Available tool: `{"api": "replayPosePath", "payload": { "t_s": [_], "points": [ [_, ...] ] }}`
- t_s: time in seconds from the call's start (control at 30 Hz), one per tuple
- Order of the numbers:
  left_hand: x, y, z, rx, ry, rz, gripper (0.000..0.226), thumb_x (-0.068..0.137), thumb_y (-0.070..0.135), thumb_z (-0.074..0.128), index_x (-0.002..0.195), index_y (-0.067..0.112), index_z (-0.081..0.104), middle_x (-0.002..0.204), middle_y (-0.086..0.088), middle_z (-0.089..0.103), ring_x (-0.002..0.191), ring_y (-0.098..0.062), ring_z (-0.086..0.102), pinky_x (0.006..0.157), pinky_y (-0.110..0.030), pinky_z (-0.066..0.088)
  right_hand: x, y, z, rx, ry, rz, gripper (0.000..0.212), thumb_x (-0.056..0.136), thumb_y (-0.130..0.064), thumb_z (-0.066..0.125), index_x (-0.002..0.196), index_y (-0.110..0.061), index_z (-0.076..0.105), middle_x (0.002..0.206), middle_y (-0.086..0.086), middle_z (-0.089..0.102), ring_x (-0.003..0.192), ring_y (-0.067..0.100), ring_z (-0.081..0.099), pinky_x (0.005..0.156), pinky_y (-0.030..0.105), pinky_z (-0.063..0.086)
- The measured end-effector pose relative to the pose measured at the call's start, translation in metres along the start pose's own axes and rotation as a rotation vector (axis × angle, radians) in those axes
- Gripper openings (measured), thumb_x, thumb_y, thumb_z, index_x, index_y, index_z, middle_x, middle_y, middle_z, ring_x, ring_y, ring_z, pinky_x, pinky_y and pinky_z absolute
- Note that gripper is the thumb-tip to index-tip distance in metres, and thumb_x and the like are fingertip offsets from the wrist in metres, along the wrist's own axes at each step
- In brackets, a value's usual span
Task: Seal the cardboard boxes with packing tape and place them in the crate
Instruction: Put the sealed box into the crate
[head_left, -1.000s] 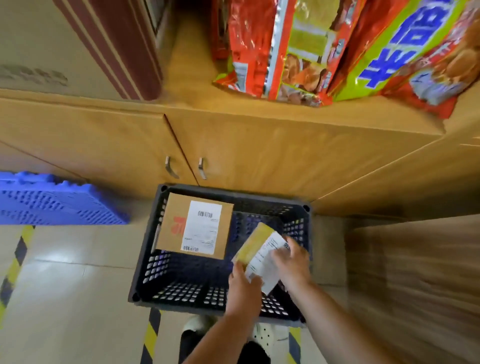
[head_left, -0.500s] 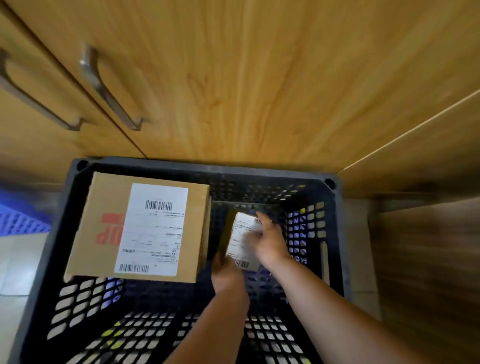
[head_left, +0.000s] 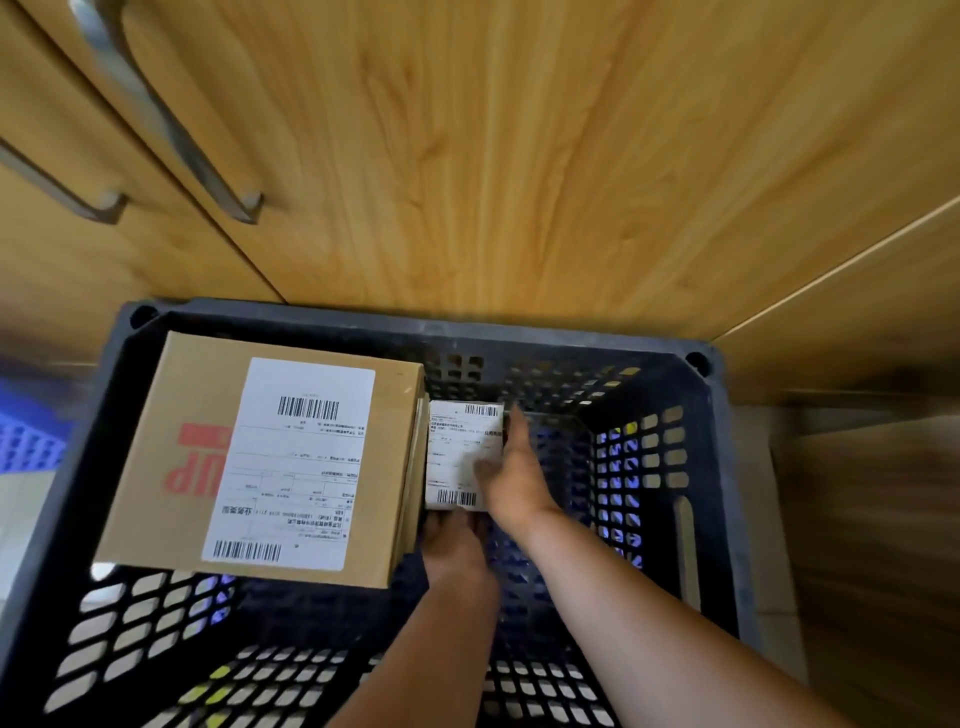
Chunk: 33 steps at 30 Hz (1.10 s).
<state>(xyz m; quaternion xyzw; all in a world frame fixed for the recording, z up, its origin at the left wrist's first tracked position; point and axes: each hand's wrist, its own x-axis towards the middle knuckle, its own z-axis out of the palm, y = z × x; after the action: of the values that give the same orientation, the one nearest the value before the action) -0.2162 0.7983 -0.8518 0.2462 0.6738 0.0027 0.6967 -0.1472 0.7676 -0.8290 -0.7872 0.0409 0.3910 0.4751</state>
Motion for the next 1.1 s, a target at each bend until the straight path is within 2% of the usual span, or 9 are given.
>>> {"api": "replayPosePath", "payload": {
  "t_s": [0.13,0.23,0.33,0.5,0.63,0.77,0.93,1.0,1.1],
  "points": [
    [-0.011,0.003,-0.004,-0.058,-0.037,-0.031,0.032,0.099,0.013,0.045,0.130,0.011,0.054,0.117,-0.015,0.064,0.107,-0.029,0.061,0.099,-0.044,0.046,-0.008,0.000,-0.002,-0.090,-0.024,0.044,0.080,0.093,-0.001,0.048,0.152,-0.032,0.004,0.154,-0.002,0.030,0.137,0.019,0.035,0.113,0.036,0.032],
    [-0.043,0.011,-0.008,-0.052,-0.065,-0.160,0.030,0.101,0.016,0.043,0.124,0.004,0.056,0.109,-0.018,0.066,0.100,-0.031,0.063,0.087,-0.040,0.052,-0.032,-0.010,-0.011,-0.170,0.003,0.047,0.076,0.092,-0.003,0.053,0.151,-0.033,0.015,0.154,-0.003,0.028,0.137,0.020,0.036,0.111,0.039,0.035],
    [-0.091,0.024,-0.014,0.095,-0.209,-0.147,0.029,0.101,0.022,0.043,0.115,0.005,0.062,0.099,-0.008,0.071,0.092,-0.022,0.067,0.077,-0.034,0.054,-0.068,-0.030,-0.027,-0.228,0.050,0.060,0.066,0.093,-0.008,0.053,0.148,-0.031,0.026,0.153,-0.002,0.028,0.133,0.018,0.040,0.109,0.038,0.038],
    [-0.187,0.058,-0.029,0.335,-0.304,-0.016,0.013,0.099,0.017,0.047,0.109,0.016,0.056,0.103,-0.003,0.068,0.097,-0.019,0.065,0.089,-0.034,0.051,-0.142,-0.085,-0.067,-0.306,0.121,0.078,0.051,0.095,-0.015,0.050,0.142,-0.030,0.039,0.147,0.001,0.033,0.126,0.016,0.047,0.099,0.035,0.047],
    [-0.272,0.102,-0.035,0.412,-0.300,0.074,0.009,0.098,0.010,0.048,0.097,0.013,0.057,0.084,-0.005,0.063,0.075,-0.017,0.060,0.064,-0.023,0.047,-0.207,-0.148,-0.098,-0.399,0.130,0.081,0.046,0.094,-0.015,0.049,0.138,-0.028,0.045,0.143,0.002,0.041,0.124,0.016,0.049,0.095,0.024,0.040],
    [-0.358,0.150,-0.044,0.615,-0.325,0.289,0.013,0.096,0.014,0.050,0.089,0.016,0.061,0.085,-0.008,0.064,0.081,-0.020,0.059,0.070,-0.027,0.045,-0.279,-0.223,-0.124,-0.406,0.121,0.033,0.041,0.095,-0.015,0.047,0.135,-0.024,0.050,0.138,-0.001,0.052,0.123,0.013,0.050,0.093,0.020,0.038],
    [-0.455,0.204,-0.053,0.853,-0.394,0.495,0.034,0.091,0.010,0.050,0.061,0.025,0.050,0.071,-0.005,0.055,0.070,-0.020,0.051,0.066,-0.032,0.036,-0.367,-0.309,-0.143,-0.319,0.099,-0.029,0.038,0.096,-0.013,0.045,0.133,-0.018,0.052,0.137,0.000,0.053,0.125,0.012,0.049,0.096,0.016,0.035],
    [-0.489,0.219,-0.059,0.941,-0.424,0.558,0.029,0.090,0.014,0.053,0.065,0.026,0.053,0.072,-0.004,0.058,0.072,-0.021,0.055,0.066,-0.033,0.039,-0.402,-0.336,-0.149,-0.303,0.098,-0.057,0.036,0.097,-0.011,0.044,0.132,-0.015,0.054,0.136,0.002,0.054,0.124,0.013,0.050,0.096,0.016,0.036],
    [-0.537,0.234,-0.069,1.067,-0.504,0.630,0.006,0.091,0.022,0.054,0.094,0.025,0.059,0.095,-0.001,0.064,0.092,-0.022,0.062,0.084,-0.036,0.049,-0.450,-0.367,-0.157,-0.264,0.124,-0.094,0.035,0.097,-0.009,0.044,0.131,-0.011,0.054,0.136,0.005,0.053,0.125,0.015,0.049,0.094,0.014,0.034]
  ]
}}
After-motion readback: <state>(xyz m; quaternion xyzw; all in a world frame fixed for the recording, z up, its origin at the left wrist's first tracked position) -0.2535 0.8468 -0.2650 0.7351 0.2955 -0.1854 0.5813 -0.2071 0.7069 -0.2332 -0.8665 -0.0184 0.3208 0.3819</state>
